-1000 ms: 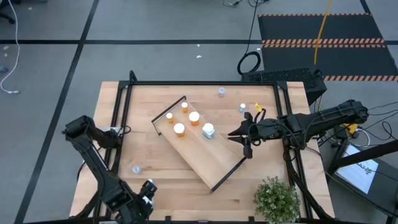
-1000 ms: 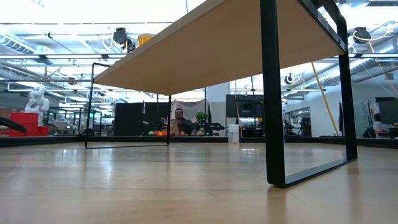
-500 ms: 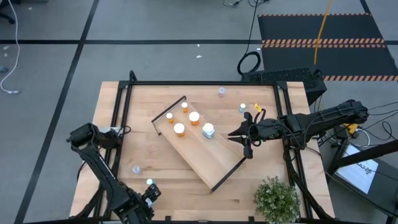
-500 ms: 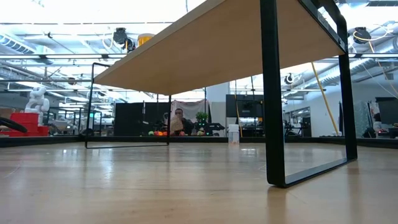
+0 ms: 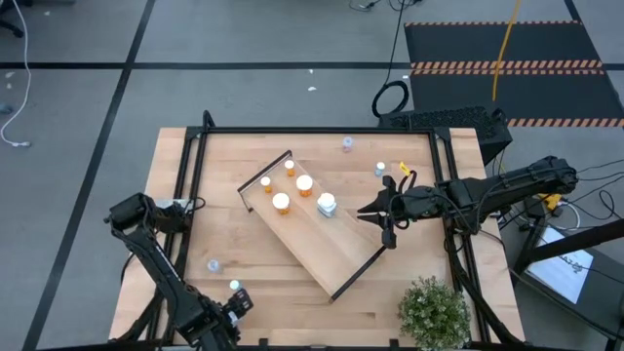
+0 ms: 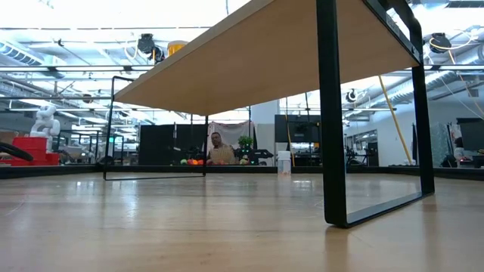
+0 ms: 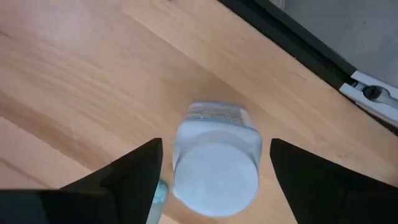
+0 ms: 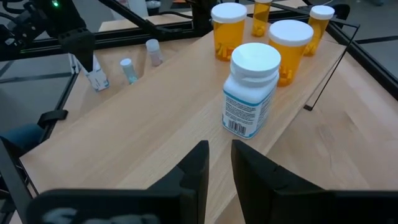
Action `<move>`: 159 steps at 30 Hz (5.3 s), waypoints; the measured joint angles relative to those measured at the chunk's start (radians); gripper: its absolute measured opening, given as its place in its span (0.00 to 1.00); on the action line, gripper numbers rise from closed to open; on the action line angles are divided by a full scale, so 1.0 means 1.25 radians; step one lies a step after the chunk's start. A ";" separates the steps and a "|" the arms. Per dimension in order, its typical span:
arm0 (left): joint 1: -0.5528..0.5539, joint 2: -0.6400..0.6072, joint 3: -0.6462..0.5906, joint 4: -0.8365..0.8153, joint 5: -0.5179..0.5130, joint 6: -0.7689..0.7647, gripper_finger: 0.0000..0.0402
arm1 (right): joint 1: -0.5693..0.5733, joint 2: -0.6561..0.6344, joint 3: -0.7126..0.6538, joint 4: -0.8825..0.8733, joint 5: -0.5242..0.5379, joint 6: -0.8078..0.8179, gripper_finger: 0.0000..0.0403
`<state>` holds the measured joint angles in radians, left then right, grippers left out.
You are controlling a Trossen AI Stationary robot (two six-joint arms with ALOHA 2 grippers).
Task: Pick and place medicine bottles onto shelf by color
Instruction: Put the white pill bottle on the shelf aligned with the white pill bottle
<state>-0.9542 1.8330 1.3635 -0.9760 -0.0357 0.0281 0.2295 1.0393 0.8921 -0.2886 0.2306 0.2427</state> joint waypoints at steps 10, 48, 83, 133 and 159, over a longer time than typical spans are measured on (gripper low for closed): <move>0.010 0.000 -0.048 0.054 0.000 0.016 0.63 | 0.000 0.000 0.000 0.000 0.000 -0.004 0.15; 0.250 0.000 0.363 -0.180 0.000 -0.451 0.60 | 0.000 0.000 0.000 0.027 0.001 -0.076 0.15; 0.597 -0.001 0.464 -0.245 -0.017 -0.659 0.61 | -0.029 0.000 -0.060 0.138 -0.075 -0.261 0.15; 0.661 0.022 0.628 -0.373 -0.035 -0.688 0.61 | -0.096 0.000 -0.060 0.045 -0.033 -0.355 0.15; 0.641 0.123 0.628 -0.408 -0.057 -0.708 0.61 | -0.096 -0.078 -0.060 0.011 -0.035 -0.326 0.15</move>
<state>-0.1528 1.9868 2.1484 -1.4855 -0.1066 -0.8575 0.1101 0.9417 0.8169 -0.2745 0.1867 -0.1646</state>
